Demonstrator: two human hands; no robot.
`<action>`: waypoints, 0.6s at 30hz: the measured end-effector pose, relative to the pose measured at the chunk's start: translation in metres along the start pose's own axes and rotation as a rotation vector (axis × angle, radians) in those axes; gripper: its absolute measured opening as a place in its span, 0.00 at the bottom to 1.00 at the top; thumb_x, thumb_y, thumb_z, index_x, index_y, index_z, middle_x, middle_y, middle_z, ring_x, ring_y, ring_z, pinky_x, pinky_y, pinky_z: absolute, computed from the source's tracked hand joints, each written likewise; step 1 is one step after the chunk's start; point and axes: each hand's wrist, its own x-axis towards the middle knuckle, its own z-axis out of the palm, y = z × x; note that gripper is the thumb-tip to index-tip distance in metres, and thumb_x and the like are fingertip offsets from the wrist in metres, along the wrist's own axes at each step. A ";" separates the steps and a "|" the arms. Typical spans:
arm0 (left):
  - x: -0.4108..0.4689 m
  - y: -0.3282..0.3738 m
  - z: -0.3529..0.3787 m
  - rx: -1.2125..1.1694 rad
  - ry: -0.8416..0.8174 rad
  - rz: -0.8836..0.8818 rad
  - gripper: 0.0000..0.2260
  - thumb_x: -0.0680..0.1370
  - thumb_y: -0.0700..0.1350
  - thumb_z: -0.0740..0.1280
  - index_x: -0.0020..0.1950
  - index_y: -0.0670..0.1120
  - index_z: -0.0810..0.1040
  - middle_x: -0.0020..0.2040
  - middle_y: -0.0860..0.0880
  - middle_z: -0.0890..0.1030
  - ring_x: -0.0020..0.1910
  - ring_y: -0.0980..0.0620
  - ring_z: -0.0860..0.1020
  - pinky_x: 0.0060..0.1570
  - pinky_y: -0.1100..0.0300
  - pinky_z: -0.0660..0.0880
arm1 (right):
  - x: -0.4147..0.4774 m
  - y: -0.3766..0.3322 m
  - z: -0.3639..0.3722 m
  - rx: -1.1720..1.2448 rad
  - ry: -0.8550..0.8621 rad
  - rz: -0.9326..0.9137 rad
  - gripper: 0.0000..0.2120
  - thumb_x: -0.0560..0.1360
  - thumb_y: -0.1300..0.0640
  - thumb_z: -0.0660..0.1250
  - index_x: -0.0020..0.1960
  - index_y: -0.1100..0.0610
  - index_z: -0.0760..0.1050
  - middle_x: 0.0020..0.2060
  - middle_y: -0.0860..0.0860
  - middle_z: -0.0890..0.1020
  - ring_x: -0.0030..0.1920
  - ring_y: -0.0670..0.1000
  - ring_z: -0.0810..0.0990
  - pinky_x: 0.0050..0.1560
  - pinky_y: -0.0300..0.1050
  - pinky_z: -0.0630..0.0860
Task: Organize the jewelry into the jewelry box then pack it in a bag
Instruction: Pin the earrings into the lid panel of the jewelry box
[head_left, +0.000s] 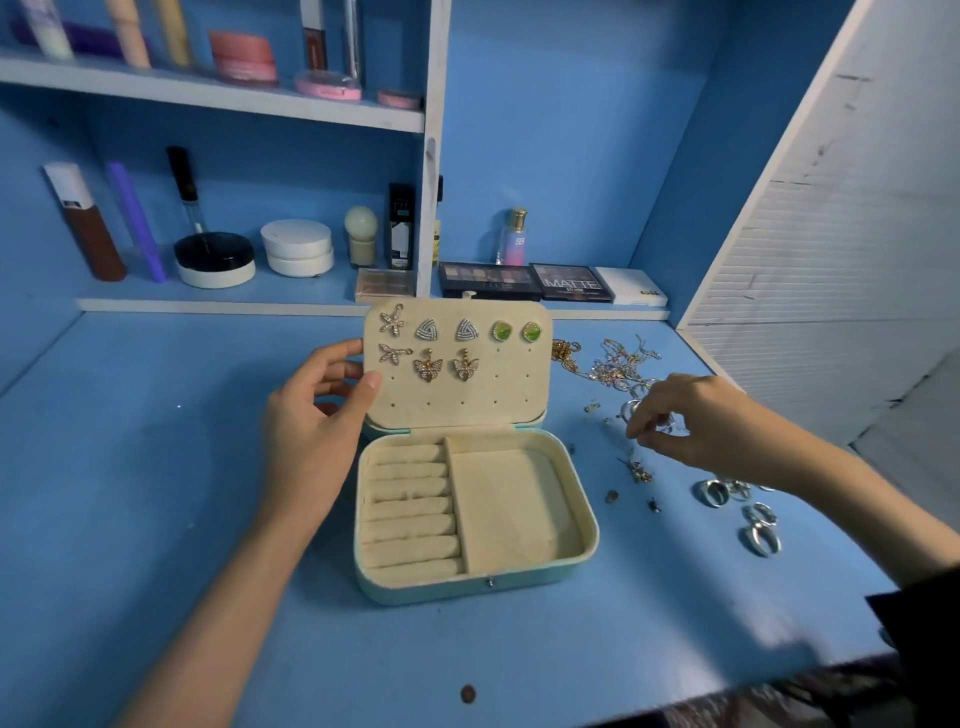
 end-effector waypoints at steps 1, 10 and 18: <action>0.000 0.000 0.000 0.000 -0.001 0.001 0.12 0.75 0.40 0.69 0.52 0.56 0.77 0.43 0.59 0.80 0.41 0.67 0.76 0.41 0.76 0.70 | -0.002 0.001 -0.001 -0.003 -0.026 0.011 0.06 0.72 0.58 0.70 0.44 0.47 0.81 0.38 0.40 0.78 0.42 0.39 0.74 0.42 0.28 0.67; 0.002 -0.003 0.000 0.005 0.006 0.002 0.12 0.75 0.40 0.70 0.54 0.53 0.78 0.43 0.59 0.80 0.41 0.65 0.77 0.42 0.75 0.72 | -0.009 0.000 -0.003 -0.021 -0.132 0.055 0.05 0.73 0.55 0.70 0.45 0.46 0.82 0.38 0.38 0.77 0.43 0.41 0.76 0.45 0.34 0.72; 0.001 -0.003 -0.001 -0.007 -0.001 0.004 0.12 0.75 0.40 0.70 0.53 0.54 0.77 0.44 0.58 0.80 0.43 0.59 0.77 0.42 0.75 0.72 | -0.005 -0.002 -0.001 0.011 -0.111 0.061 0.02 0.72 0.55 0.72 0.45 0.50 0.82 0.37 0.40 0.78 0.41 0.41 0.77 0.48 0.41 0.75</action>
